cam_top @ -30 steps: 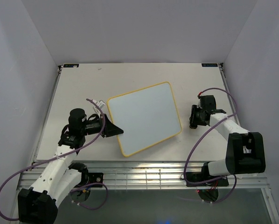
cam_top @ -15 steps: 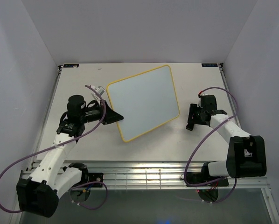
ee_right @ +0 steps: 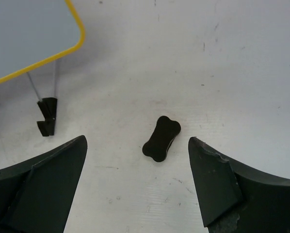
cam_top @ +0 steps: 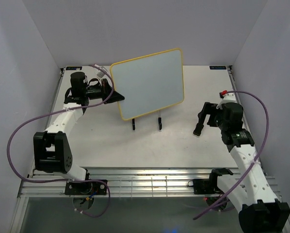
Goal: Erase the whiteboard
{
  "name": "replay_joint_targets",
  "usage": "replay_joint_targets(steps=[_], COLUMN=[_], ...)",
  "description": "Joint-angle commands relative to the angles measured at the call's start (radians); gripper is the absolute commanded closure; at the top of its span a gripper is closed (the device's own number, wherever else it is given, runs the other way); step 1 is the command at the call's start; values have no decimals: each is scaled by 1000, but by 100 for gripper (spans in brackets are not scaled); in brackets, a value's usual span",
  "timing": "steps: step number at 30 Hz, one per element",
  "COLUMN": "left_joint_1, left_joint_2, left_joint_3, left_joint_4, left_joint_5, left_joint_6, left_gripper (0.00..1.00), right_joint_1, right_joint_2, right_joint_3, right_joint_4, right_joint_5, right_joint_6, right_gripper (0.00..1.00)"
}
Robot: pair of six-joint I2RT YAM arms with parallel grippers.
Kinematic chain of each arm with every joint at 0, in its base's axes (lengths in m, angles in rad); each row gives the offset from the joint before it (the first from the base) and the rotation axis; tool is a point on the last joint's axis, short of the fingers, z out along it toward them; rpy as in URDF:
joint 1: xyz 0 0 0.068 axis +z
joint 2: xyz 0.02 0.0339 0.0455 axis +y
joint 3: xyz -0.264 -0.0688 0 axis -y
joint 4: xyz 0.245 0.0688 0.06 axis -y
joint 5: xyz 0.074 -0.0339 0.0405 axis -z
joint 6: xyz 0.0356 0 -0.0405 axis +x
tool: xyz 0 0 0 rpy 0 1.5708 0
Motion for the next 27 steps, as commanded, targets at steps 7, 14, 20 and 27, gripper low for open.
replay_joint_targets(steps=[7,14,20,27], left_joint_1=[153,161,156,152], left_joint_2=[208,329,363,438], left_joint_3=[200,275,281,274], left_joint_4=[127,-2,-19,-5], left_joint_5=[367,415,441,523], left_joint_6=[255,384,444,425], left_gripper=[100,100,100,100], right_joint_1=[42,104,121,122], right_joint_2=[-178,-167,-175,-170], right_joint_3=[-4,2,-7,-10], right_joint_4=[-33,-35,-26,-23], right_joint_5=[-103,-76,-67,-84], right_joint_6=[-17,-30,-33,-30], right_gripper=[10,10,10,10])
